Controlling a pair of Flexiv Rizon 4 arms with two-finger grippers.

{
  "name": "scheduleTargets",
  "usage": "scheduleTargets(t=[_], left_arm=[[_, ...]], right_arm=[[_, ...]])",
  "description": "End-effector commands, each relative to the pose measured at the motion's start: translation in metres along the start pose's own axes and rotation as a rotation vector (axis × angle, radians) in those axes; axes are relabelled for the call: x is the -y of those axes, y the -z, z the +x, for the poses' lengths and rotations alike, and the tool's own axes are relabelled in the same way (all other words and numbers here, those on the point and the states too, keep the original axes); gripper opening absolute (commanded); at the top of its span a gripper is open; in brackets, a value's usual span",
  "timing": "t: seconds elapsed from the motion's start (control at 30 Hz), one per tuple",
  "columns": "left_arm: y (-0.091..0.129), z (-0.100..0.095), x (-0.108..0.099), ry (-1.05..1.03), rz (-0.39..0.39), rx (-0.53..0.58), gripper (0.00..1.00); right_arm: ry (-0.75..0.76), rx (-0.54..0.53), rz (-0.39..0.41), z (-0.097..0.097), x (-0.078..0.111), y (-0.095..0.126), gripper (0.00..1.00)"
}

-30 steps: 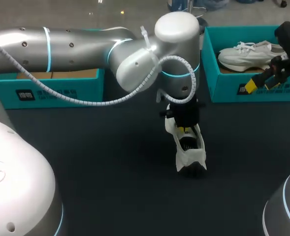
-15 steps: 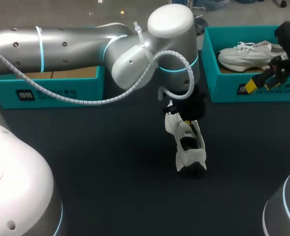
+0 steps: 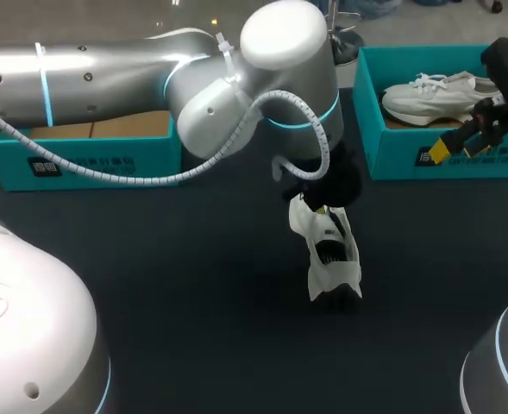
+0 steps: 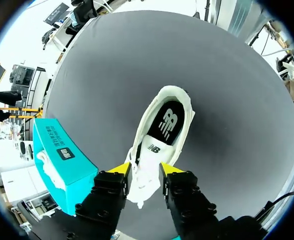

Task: Take the shoe out of the shoebox, open the shoe tongue, remove and reinsert the insole, then place the shoe into the shoebox

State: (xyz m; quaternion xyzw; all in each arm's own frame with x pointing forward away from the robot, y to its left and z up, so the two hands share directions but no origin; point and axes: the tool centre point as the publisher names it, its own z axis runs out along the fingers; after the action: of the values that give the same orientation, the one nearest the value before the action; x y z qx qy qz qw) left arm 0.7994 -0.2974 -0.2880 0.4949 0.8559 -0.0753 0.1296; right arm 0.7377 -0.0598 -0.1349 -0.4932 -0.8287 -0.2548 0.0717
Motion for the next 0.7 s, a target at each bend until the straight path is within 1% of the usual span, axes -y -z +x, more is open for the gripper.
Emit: scheduleTargets(t=[0.03,0.23,0.27,0.33,0.37,0.4,0.43,0.5,0.53,0.57,0.6,0.67,0.7], left_arm=[[0.001,0.002,-0.001,-0.001,0.002,0.004,1.00],[0.001,0.002,-0.001,-0.001,0.002,0.004,1.00],[0.003,0.002,0.001,0.059,-0.053,-0.018,1.00],[0.006,0.004,0.004,0.154,-0.075,-0.077,1.00],[0.007,0.006,0.005,0.218,-0.103,-0.117,1.00],[0.008,0.008,0.005,0.249,-0.103,-0.123,1.00],[0.010,0.012,0.005,0.285,-0.082,-0.161,1.00],[0.013,0.018,0.003,0.383,-0.099,-0.200,1.00],[0.014,0.020,0.002,0.449,-0.091,-0.207,1.00],[0.015,0.023,0.000,0.536,-0.100,-0.249,1.00],[0.015,0.026,0.000,0.598,-0.142,-0.259,1.00],[0.018,0.034,0.003,0.695,-0.179,-0.230,1.00],[0.020,0.037,0.004,0.718,-0.177,-0.222,1.00]], right_arm=[[-0.001,0.001,0.002,0.000,-0.001,-0.001,1.00],[-0.001,0.001,0.002,0.000,-0.001,-0.001,1.00],[-0.001,0.001,0.002,0.000,-0.001,-0.001,1.00],[-0.001,0.001,0.002,0.000,-0.001,-0.001,1.00],[-0.001,0.001,0.002,0.000,-0.001,-0.001,1.00],[-0.001,0.001,0.002,0.000,-0.001,-0.001,1.00],[-0.001,0.001,0.002,0.000,-0.001,-0.001,1.00],[-0.001,0.001,0.002,0.000,-0.001,-0.001,1.00],[-0.001,0.001,0.002,0.000,-0.001,-0.001,1.00],[-0.001,0.001,0.002,0.000,-0.001,-0.001,1.00],[-0.001,0.001,0.002,0.000,-0.001,-0.001,1.00],[-0.001,0.001,0.002,0.000,-0.001,-0.001,1.00],[-0.001,0.001,0.002,0.000,-0.001,-0.001,1.00]])
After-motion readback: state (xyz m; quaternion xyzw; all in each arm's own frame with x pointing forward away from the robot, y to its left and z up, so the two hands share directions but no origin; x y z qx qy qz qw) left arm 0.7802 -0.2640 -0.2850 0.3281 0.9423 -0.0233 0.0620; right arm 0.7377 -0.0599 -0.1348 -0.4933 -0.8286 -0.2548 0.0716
